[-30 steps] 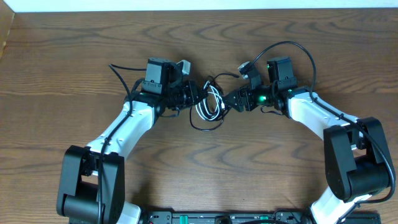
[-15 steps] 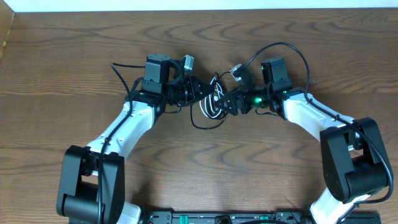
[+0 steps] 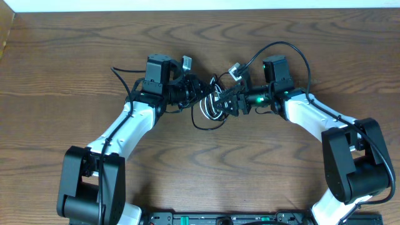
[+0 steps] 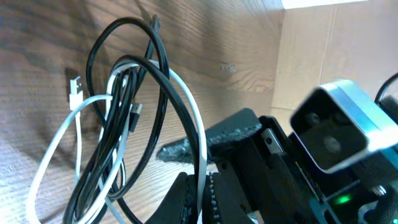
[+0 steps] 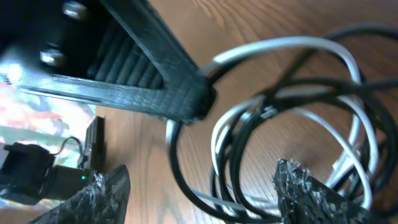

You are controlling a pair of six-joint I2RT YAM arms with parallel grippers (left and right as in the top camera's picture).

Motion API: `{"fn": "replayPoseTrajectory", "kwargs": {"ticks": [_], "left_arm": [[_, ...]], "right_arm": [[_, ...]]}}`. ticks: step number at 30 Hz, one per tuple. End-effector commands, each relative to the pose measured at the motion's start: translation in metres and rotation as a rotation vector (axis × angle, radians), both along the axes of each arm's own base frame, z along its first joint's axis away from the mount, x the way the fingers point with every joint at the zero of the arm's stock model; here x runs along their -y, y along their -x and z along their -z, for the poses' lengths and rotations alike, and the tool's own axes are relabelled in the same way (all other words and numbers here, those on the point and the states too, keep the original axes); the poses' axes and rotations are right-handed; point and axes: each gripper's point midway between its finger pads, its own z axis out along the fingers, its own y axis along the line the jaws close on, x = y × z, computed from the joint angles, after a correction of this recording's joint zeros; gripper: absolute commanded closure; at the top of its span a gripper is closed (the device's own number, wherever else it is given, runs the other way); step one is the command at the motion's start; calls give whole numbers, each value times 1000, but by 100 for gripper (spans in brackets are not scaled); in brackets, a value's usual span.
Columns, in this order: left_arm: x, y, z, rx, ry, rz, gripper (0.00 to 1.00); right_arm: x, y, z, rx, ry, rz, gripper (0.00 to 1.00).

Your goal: Untangle cables

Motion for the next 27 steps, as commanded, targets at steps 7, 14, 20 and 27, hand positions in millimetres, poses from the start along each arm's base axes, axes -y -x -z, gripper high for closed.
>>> {"fn": "replayPoseTrajectory", "kwargs": {"ticks": [7, 14, 20, 27], "left_arm": [[3, -3, -15, -187, 109, -100, 92], [5, -3, -19, -178, 125, -87, 92], [5, -3, -18, -178, 125, -88, 92], [5, -3, -18, -179, 125, -88, 92]], "right_arm": [[-16, 17, -10, 19, -41, -77, 44], [-8, -4, 9, 15, 74, 53, 43], [-4, -9, 17, 17, 120, 95, 41], [0, -12, 23, 11, 156, 123, 38]]}}
